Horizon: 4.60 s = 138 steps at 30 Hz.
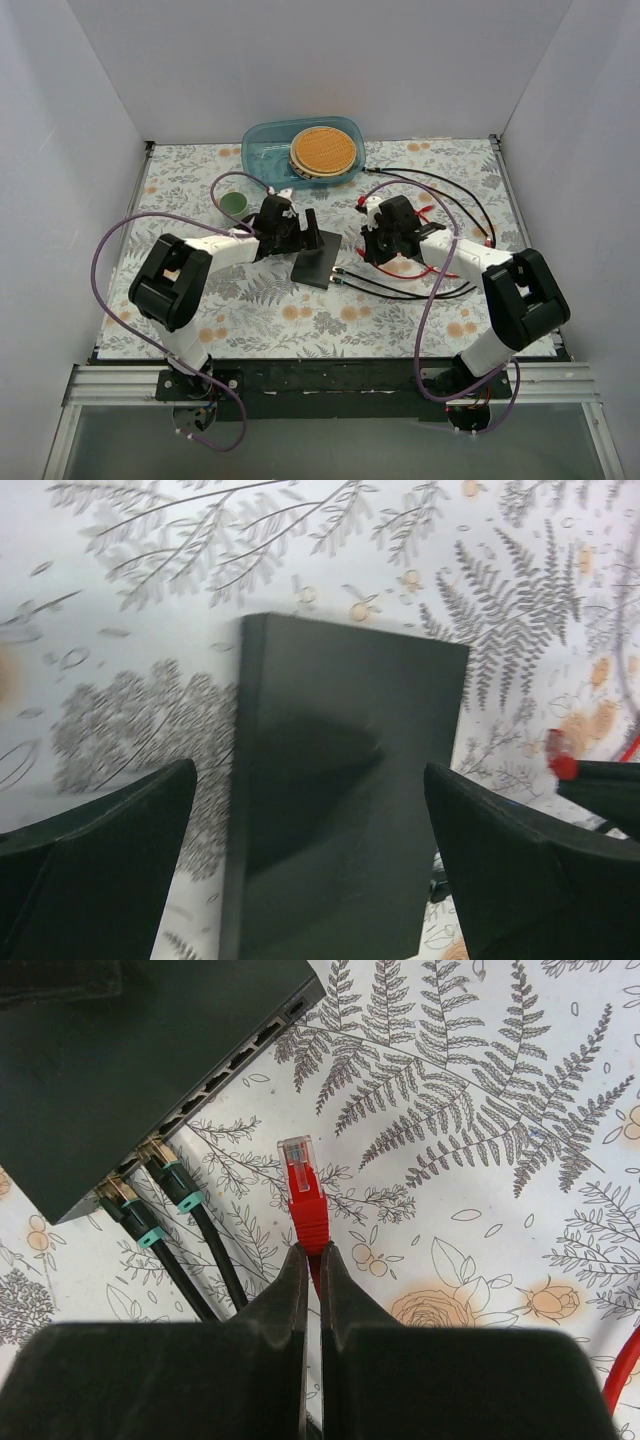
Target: Insert the plug into the switch port
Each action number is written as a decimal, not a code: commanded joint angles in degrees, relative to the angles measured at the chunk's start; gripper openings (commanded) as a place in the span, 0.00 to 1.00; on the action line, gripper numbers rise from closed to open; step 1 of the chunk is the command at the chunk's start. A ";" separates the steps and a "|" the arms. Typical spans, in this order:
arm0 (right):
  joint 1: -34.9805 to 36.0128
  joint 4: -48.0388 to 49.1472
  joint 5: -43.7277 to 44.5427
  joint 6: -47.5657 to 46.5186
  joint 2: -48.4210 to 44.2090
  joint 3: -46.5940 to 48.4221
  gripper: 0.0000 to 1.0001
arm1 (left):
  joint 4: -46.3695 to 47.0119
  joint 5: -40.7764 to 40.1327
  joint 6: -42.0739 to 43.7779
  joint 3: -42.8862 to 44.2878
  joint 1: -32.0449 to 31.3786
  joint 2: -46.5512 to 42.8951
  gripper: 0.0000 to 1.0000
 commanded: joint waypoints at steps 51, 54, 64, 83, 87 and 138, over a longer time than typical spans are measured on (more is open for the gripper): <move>10.98 -5.71 13.87 -3.44 5.67 6.66 0.01 | 6.99 8.74 2.34 -0.71 0.27 3.94 0.95; 10.90 -5.53 13.70 -3.35 5.50 6.83 0.01 | 7.17 8.92 2.34 -0.98 0.27 3.94 0.95; 12.04 -5.18 12.82 -3.00 5.76 7.45 0.01 | 7.79 9.27 2.08 -1.51 0.27 3.94 0.95; 13.62 -2.98 12.82 -1.77 4.09 7.19 0.01 | 7.87 9.71 2.34 -1.77 0.27 3.59 0.95; 13.97 -2.37 13.17 -1.77 4.00 7.01 0.01 | 7.79 9.89 2.43 -1.68 0.27 3.59 0.94; 14.32 16.17 5.44 -4.05 5.94 3.50 0.01 | 7.70 22.98 4.54 -1.51 0.18 1.31 0.71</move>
